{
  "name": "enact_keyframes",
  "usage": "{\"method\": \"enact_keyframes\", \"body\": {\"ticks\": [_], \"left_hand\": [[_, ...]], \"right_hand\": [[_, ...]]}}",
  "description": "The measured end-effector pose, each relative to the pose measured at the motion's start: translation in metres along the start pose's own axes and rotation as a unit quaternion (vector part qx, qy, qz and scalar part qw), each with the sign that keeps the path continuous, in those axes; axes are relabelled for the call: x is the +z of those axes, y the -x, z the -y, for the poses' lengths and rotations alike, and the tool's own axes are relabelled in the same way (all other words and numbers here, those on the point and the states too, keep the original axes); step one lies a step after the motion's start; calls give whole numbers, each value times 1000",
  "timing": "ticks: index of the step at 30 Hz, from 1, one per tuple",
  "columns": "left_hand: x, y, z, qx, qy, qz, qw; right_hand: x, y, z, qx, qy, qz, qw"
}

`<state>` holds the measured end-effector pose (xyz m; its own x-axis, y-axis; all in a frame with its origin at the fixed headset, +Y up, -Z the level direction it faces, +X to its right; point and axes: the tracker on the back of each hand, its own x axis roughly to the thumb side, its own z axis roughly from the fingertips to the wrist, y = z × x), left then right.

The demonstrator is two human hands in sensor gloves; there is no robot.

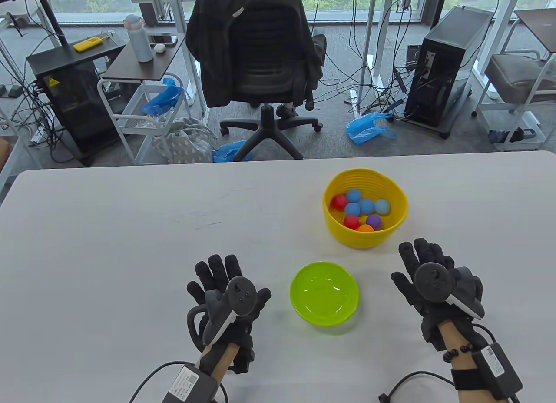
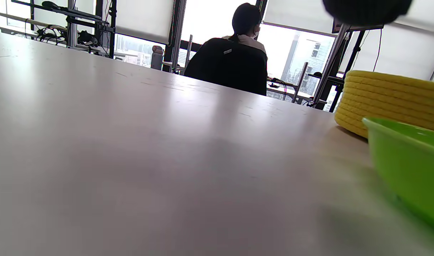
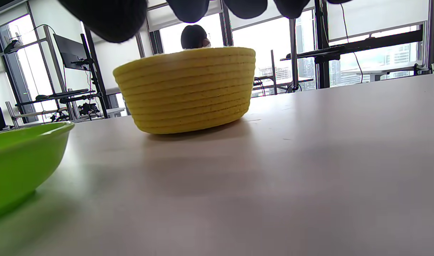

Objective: Toss ping pong balls into fabric basket

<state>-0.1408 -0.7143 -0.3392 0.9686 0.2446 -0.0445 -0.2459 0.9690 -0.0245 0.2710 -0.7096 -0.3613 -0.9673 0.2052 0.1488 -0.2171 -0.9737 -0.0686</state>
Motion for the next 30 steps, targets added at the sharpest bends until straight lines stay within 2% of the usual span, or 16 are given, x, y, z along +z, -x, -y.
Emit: {"method": "enact_keyframes", "body": {"ticks": [12, 30], "left_hand": [[-1, -3, 6, -16, 1, -1, 1000], [0, 11, 2, -5, 5, -27, 1000]], "right_hand": [[11, 6, 6, -24, 17, -3, 1000], [10, 1, 6, -34, 18, 5, 999]]}}
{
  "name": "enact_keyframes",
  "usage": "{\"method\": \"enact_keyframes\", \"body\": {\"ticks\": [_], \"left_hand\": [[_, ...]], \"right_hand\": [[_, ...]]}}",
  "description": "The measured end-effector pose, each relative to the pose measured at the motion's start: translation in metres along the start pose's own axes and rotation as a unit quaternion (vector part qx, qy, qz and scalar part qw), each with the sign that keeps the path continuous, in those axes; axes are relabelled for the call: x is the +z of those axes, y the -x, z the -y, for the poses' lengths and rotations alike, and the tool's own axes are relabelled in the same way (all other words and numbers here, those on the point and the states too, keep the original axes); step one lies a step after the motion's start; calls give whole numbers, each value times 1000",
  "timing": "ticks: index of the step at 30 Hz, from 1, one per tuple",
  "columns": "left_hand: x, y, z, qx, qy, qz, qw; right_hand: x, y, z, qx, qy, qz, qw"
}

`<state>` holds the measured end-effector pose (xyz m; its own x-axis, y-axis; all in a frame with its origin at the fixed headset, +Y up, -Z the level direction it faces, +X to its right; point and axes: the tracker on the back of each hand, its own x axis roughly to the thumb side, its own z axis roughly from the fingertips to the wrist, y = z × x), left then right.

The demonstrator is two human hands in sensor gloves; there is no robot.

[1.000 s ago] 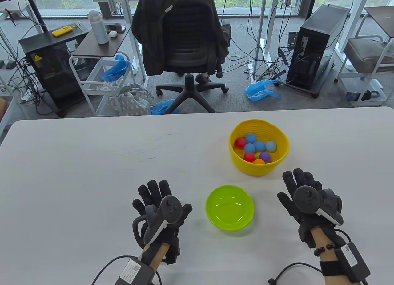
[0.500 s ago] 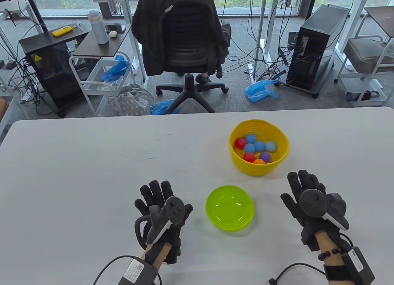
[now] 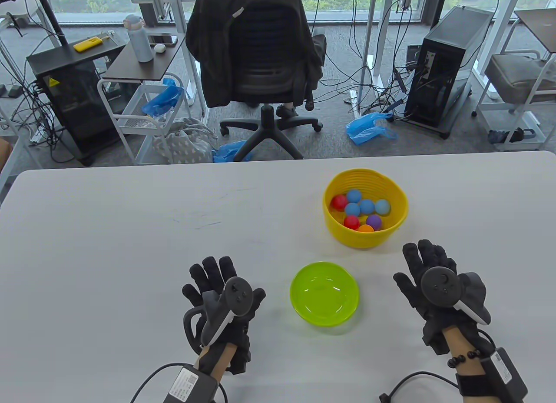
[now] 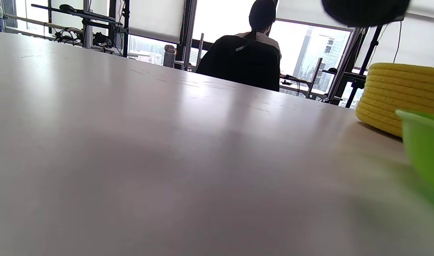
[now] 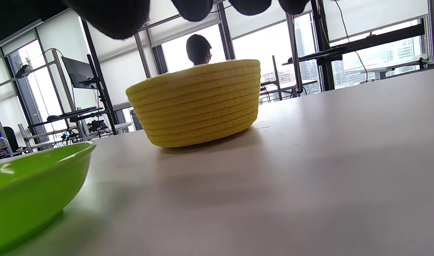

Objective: Toss ping pong balls into fabric basket

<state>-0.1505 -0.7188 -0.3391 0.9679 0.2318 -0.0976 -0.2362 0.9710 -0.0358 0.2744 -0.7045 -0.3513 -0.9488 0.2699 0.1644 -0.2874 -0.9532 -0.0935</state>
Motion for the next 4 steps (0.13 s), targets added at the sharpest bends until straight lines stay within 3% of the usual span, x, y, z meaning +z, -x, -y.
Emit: {"method": "enact_keyframes", "body": {"ticks": [4], "left_hand": [[0, 0, 0, -3, 3, 1, 1000]], "right_hand": [[-1, 1, 0, 0, -7, -3, 1000]]}}
